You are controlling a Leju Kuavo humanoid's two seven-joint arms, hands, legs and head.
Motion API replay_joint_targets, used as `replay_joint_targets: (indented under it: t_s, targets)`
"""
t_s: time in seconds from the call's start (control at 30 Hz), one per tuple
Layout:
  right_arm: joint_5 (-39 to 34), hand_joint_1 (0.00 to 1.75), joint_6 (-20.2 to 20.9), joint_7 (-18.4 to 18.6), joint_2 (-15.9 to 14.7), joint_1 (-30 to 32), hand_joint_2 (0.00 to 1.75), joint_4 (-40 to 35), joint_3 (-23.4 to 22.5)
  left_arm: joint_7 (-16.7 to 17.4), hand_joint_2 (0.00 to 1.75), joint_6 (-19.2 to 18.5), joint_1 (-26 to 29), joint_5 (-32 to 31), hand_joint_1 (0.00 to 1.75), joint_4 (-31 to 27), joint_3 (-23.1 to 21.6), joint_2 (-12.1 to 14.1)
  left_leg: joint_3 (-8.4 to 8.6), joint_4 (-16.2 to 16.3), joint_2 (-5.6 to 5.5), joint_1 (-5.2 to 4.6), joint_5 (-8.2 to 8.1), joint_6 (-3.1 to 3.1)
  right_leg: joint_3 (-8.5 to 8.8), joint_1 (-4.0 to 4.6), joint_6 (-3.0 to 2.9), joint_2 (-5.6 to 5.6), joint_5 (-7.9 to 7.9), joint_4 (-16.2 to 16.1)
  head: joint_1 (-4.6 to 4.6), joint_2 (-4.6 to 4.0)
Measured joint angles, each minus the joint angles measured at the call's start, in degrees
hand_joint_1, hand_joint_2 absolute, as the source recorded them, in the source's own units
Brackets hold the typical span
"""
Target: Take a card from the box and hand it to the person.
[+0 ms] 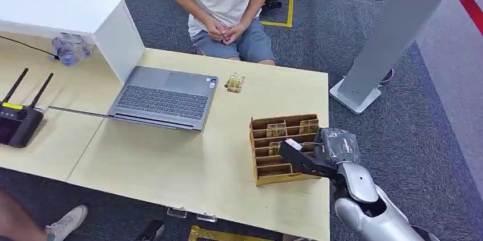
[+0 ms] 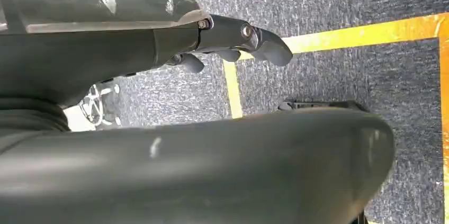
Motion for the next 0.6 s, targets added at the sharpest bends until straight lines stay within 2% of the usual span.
replay_joint_targets:
  t_s: [0.07, 0.2, 0.3, 0.6]
  targets:
    - [-0.22, 1.34, -0.04, 0.00, -0.02, 0.00, 1.75, 0.00, 0.02, 0.00, 0.00, 0.04, 0.00, 0.00, 0.00, 0.00, 0.00, 0.00, 0.01, 0.00, 0.00, 0.00, 0.00, 0.00, 0.00, 0.00, 0.00, 0.00, 0.00, 0.00, 0.00, 0.00]
    - [-0.35, 1.55, -0.13, 0.04, -0.02, 0.01, 1.75, 0.00, 0.06, 0.02, 0.00, 0.15, 0.00, -0.06, 0.00, 0.00, -0.02, 0.00, 0.01, 0.00, 0.00, 0.00, 0.00, 0.00, 0.00, 0.00, 0.00, 0.00, 0.00, 0.00, 0.00, 0.00]
    - [-0.37, 1.61, -0.20, 0.11, -0.02, 0.02, 1.75, 0.00, 0.07, 0.00, 0.00, 0.04, 0.00, -0.07, 0.00, 0.00, -0.02, 0.00, 0.02, 0.00, 0.00, 0.00, 0.00, 0.00, 0.01, 0.00, 0.00, 0.00, 0.00, 0.00, 0.00, 0.00]
    - [-0.39, 1.59, -0.26, 0.44, -0.11, 0.04, 1.75, -0.39, 0.07, -0.59, 0.00, -1.05, 0.00, -0.41, 0.00, 0.00, -0.35, 0.02, 0.03, 0.00, 0.01, 0.00, 0.00, 0.00, 0.02, 0.00, 0.00, 0.01, 0.01, 0.00, 0.00, 0.00]
